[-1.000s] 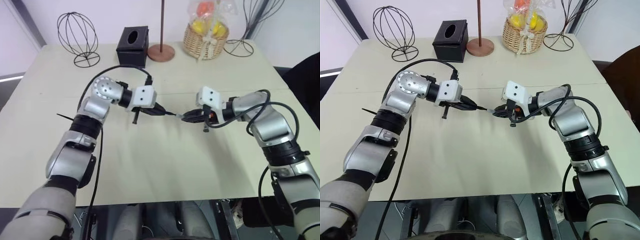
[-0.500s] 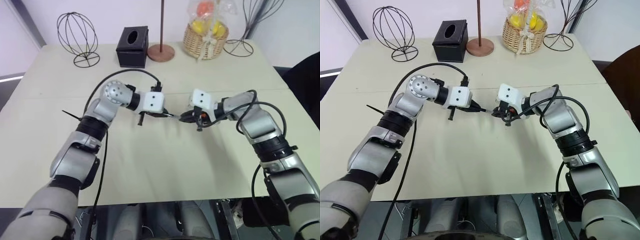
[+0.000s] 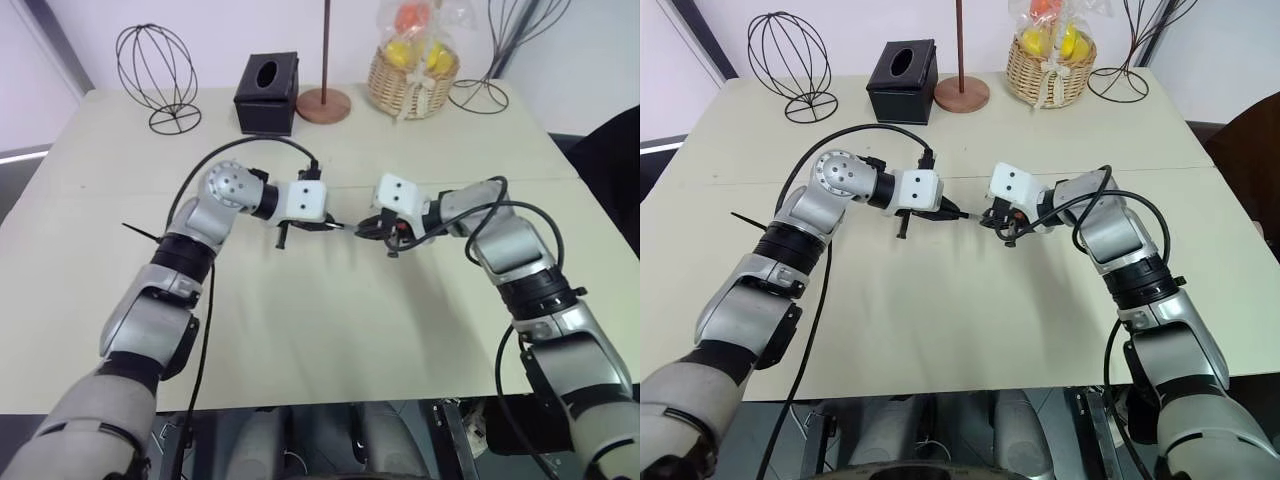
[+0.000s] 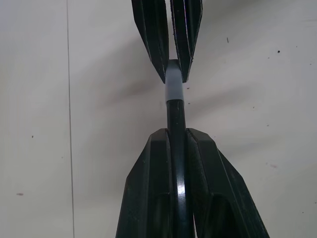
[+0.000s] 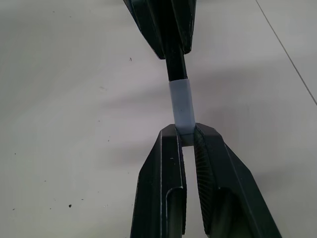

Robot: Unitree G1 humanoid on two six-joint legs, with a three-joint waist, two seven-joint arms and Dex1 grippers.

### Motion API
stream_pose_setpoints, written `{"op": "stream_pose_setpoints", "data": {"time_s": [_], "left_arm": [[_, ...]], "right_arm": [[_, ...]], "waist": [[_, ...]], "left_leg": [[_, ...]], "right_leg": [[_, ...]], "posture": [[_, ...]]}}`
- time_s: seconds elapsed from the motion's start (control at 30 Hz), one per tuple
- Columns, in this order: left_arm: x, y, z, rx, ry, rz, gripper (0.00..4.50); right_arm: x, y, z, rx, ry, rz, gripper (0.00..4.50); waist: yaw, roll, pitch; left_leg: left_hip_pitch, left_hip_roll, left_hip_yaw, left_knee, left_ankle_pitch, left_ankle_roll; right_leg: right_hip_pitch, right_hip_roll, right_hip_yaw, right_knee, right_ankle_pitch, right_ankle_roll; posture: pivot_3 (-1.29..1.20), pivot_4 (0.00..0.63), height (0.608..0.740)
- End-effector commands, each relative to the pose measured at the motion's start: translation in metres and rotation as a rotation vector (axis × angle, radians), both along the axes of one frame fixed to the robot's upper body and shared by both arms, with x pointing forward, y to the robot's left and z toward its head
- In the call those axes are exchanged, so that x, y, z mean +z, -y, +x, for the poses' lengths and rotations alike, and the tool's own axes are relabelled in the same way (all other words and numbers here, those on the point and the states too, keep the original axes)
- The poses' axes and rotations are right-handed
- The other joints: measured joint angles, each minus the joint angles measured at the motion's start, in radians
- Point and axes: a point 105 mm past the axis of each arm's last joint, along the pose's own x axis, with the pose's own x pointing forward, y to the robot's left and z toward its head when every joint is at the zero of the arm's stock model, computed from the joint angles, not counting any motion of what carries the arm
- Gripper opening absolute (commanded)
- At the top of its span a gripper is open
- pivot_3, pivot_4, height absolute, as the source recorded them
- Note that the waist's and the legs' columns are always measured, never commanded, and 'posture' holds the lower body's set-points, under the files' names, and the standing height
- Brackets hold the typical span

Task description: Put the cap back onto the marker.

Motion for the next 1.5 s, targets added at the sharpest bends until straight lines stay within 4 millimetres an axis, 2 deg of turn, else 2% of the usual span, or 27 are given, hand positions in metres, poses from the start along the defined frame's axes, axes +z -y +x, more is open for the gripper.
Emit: {"op": "stream_pose_setpoints", "data": {"time_s": [0.03,0.37,0.83,0.93,1.0,1.2,1.3,1.4,1.5], "left_arm": [[0.005,0.043,-0.023,-0.179,0.039,-0.020,0.00],[-0.002,0.052,-0.027,-0.214,0.081,0.023,0.00],[-0.007,0.034,-0.020,-0.172,0.062,0.057,0.00],[-0.008,0.031,-0.020,-0.166,0.059,0.061,0.00],[-0.008,0.029,-0.019,-0.161,0.058,0.062,0.00],[-0.007,0.022,-0.016,-0.137,0.054,0.064,0.00],[-0.007,0.017,-0.014,-0.113,0.050,0.063,0.00],[-0.008,0.003,-0.005,-0.050,0.045,0.061,0.00],[-0.003,-0.023,0.008,0.080,0.028,0.004,0.00]], "right_arm": [[0.048,-0.033,-0.002,0.091,0.162,0.083,0.04],[0.052,-0.039,-0.004,0.100,0.166,0.091,0.04],[0.049,-0.020,0.000,0.056,0.175,0.042,0.04],[0.047,-0.015,0.002,0.050,0.185,0.008,1.24],[0.044,-0.011,-0.001,0.061,0.165,-0.021,2.20],[0.034,0.000,-0.012,0.087,0.107,-0.072,2.20],[0.035,0.007,-0.014,0.071,0.098,-0.066,2.20],[0.046,0.023,-0.012,0.001,0.098,-0.012,2.20],[0.062,0.056,-0.001,-0.167,0.150,0.072,2.20]], "waist": [[0.000,0.000,0.000],[0.000,0.000,0.000],[0.000,0.000,0.000],[0.000,0.000,0.000],[0.001,0.000,0.000],[0.001,0.000,0.000],[0.000,0.000,0.000],[0.001,0.000,0.000],[0.002,0.000,0.000]], "left_leg": [[0.000,0.000,0.000,0.000,0.000,0.000],[0.000,0.000,0.000,0.000,0.000,0.000],[0.000,0.000,0.000,0.000,0.000,0.000],[0.000,0.000,0.000,0.000,0.000,0.000],[0.000,0.000,0.000,0.000,0.000,0.000],[0.000,-0.001,0.000,0.000,0.000,0.000],[0.000,-0.001,0.000,0.000,0.000,0.000],[0.000,-0.001,0.000,0.000,0.000,0.000],[0.000,-0.001,0.000,0.000,0.000,0.000]], "right_leg": [[0.000,0.000,0.000,0.000,0.000,0.000],[0.000,0.000,0.000,0.000,0.000,0.000],[0.000,0.000,0.000,0.000,0.000,0.000],[0.000,0.000,0.000,0.000,0.000,0.000],[0.000,0.000,0.000,0.000,0.000,0.000],[0.000,-0.001,0.000,0.000,0.000,0.000],[-0.001,-0.001,0.000,0.001,0.000,0.000],[-0.001,-0.001,0.000,0.001,0.000,0.000],[-0.001,-0.002,0.000,0.001,0.000,0.000]], "posture": [[0.00,0.150,0.740],[0.00,0.150,0.740],[0.00,0.150,0.740],[0.00,0.150,0.740],[0.00,0.150,0.740],[0.00,0.150,0.740],[0.00,0.150,0.740],[0.00,0.150,0.740],[0.00,0.150,0.740]]}}
